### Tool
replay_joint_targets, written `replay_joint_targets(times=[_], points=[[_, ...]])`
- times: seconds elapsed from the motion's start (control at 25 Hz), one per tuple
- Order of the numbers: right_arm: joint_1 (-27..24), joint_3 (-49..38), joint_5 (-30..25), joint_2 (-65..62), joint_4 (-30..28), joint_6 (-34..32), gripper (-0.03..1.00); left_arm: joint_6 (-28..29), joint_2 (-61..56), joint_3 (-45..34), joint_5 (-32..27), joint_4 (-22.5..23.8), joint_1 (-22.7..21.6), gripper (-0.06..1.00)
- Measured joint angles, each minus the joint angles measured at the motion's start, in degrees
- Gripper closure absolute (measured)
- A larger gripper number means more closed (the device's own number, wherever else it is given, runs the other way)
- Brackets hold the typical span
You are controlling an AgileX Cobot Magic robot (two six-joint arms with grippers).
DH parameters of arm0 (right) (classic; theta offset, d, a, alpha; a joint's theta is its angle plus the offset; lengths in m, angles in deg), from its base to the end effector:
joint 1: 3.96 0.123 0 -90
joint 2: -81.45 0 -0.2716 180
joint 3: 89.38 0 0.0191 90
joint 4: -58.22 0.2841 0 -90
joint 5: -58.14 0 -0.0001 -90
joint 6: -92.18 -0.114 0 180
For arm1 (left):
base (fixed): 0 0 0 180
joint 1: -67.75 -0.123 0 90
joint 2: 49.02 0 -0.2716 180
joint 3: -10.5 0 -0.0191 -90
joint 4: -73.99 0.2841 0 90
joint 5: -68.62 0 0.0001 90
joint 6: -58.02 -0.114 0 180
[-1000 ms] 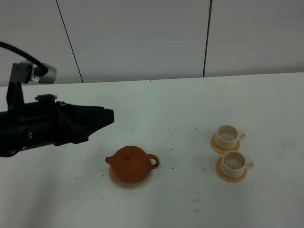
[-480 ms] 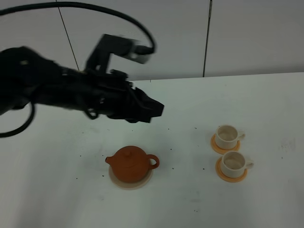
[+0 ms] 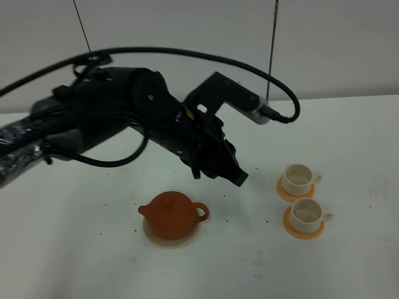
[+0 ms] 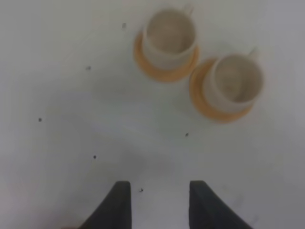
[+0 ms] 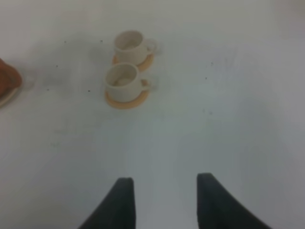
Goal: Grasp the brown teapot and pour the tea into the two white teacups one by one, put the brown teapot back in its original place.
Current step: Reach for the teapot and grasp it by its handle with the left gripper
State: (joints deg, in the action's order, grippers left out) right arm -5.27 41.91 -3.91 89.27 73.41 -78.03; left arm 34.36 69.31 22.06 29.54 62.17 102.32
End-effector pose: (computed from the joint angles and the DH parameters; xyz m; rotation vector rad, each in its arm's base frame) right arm 0.0561 0.0251 0.2809 -0.1665 2.0395 0.1979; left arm 0.3793 -0.2793 0.2054 1.1047 2.2991 -0.3023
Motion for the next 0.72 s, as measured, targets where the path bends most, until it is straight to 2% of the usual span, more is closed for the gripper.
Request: replay_joint_targets(times=[0.52,0.72], points=[[0.0,0.0,0.0,0.0,0.0,-0.1,0.66,1.1,8.7,0.5,-0.2,6.6,0.1,0.58],[0.0,0.0,0.0,0.0,0.0,-0.1,0.66,1.2,10.1,0.6,0.2,7.2,0.1,0.58]])
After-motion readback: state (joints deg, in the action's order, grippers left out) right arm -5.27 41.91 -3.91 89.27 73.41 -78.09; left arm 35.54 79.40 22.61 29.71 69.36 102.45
